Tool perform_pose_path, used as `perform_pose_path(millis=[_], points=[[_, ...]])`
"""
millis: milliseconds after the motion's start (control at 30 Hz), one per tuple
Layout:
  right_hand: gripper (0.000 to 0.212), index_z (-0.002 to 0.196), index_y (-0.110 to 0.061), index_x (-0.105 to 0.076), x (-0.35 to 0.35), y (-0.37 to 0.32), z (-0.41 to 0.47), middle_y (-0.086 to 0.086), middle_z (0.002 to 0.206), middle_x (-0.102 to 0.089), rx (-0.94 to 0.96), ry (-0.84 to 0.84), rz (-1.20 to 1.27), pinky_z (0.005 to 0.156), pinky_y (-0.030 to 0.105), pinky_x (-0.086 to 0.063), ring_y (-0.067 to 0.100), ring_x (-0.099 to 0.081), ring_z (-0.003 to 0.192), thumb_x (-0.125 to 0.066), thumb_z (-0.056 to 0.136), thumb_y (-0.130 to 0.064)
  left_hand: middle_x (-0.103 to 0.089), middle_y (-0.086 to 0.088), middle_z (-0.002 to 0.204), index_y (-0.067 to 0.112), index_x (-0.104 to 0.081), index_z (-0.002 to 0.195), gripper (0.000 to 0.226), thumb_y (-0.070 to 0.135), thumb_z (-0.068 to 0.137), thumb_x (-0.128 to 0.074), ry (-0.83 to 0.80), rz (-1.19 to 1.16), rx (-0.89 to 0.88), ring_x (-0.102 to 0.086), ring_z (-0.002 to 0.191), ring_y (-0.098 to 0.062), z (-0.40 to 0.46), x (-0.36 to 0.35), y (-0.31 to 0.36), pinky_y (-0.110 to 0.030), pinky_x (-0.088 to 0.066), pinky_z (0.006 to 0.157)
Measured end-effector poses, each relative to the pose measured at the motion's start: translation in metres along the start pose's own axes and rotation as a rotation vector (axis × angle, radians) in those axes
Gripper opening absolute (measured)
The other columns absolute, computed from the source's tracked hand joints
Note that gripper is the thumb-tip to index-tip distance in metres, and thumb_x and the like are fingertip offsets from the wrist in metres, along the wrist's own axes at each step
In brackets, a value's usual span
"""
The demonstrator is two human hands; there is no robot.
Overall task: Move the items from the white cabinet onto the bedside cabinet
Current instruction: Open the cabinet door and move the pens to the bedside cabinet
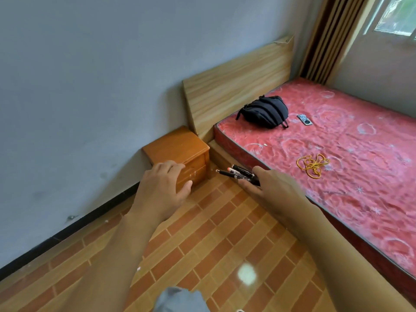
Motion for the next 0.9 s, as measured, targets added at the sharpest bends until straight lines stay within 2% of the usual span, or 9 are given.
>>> perform_pose_path(millis=[167, 367, 600, 900], points=[[0.044, 0.082, -0.029, -0.041, -0.019, -0.014, 0.063, -0.008, 0.065, -0.053, 0.099, -0.035, 0.011, 0.047, 0.03, -0.03, 0.011, -0.053, 0.055, -0.038, 0.099, -0.069, -0.054, 0.004, 0.14, 0.026, -0.05, 0.142, 0.065, 0.067, 0.096, -0.026, -0.008, 0.041, 0.085, -0.05, 0.127, -0.016, 0.027, -0.004, -0.039, -0.041, -0.052, 0.1], [0.045, 0.085, -0.028, -0.044, -0.046, -0.052, 0.156, -0.009, 0.065, -0.053, 0.155, -0.022, -0.009, 0.049, 0.032, -0.038, 0.012, -0.055, 0.056, -0.036, 0.099, -0.07, -0.055, 0.003, 0.141, 0.024, -0.052, 0.142, 0.067, 0.065, 0.096, -0.025, 0.017, 0.05, 0.142, -0.052, 0.128, -0.017, 0.073, -0.006, -0.105, -0.039, -0.051, 0.1], [0.043, 0.084, -0.029, -0.04, -0.075, -0.117, 0.263, -0.009, 0.064, -0.05, 0.177, -0.048, -0.042, 0.048, 0.031, -0.028, 0.012, -0.049, 0.056, -0.037, 0.099, -0.07, -0.058, -0.001, 0.138, 0.02, -0.056, 0.138, 0.069, 0.063, 0.095, -0.024, -0.013, 0.031, 0.158, -0.054, 0.126, -0.021, 0.138, -0.009, -0.201, -0.041, -0.051, 0.098], [0.047, 0.083, -0.028, -0.044, -0.11, -0.174, 0.363, -0.008, 0.065, -0.056, 0.14, -0.091, -0.017, 0.052, 0.035, -0.047, 0.011, -0.054, 0.054, -0.034, 0.098, -0.072, -0.059, -0.008, 0.138, 0.017, -0.058, 0.135, 0.061, 0.058, 0.096, -0.036, -0.011, 0.047, 0.166, -0.054, 0.128, -0.027, 0.212, -0.012, -0.307, -0.049, -0.051, 0.097]])
Point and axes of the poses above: each hand's wrist, its own z-axis towards the middle knuckle, its own x-axis out of the back of the hand, y = z × x, the point moved 5 cm from there along z, towards the middle knuckle
